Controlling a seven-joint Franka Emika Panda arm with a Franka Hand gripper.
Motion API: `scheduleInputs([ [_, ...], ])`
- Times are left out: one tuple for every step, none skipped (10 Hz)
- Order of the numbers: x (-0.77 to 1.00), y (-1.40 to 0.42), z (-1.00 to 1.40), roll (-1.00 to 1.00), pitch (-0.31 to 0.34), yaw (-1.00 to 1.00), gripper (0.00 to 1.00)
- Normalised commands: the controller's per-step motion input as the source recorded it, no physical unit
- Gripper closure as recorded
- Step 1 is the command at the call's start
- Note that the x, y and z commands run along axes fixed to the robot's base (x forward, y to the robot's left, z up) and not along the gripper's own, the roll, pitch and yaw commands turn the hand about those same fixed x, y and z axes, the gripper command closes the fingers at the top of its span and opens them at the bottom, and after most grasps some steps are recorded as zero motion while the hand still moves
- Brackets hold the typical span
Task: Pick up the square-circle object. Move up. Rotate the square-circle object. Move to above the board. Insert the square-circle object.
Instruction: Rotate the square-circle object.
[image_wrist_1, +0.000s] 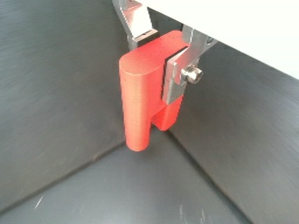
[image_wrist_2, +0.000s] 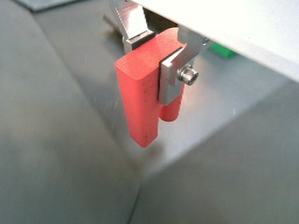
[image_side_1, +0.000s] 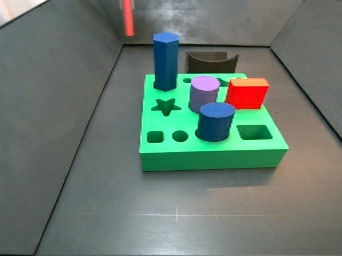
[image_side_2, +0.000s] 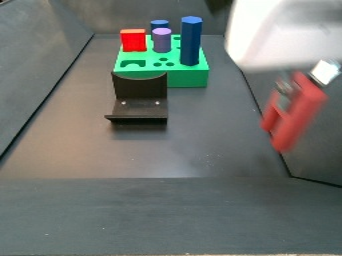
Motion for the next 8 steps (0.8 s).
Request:
scheduleInputs([
  [0.46,-1.00,0.59,-0.01,0.058,0.02,1.00],
  [0.44,-1.00,0.60,0.00,0.066,0.02,1.00],
  [0.43,-1.00,0.60,0.00,0.073,0.02,1.00],
  [0.42,-1.00,0.58,0.00,0.088,0.02,1.00],
  [0.42,-1.00,0.57,0.00,0.090,0.02,1.00],
  [0.41,-1.00,0.54,-0.01,0.096,0.02,1.00],
  [0.39,-1.00,0.52,-0.03,0.094,0.02,1.00],
  [0.31,-0.82,0.40,-0.04,0.088,0.02,1.00],
])
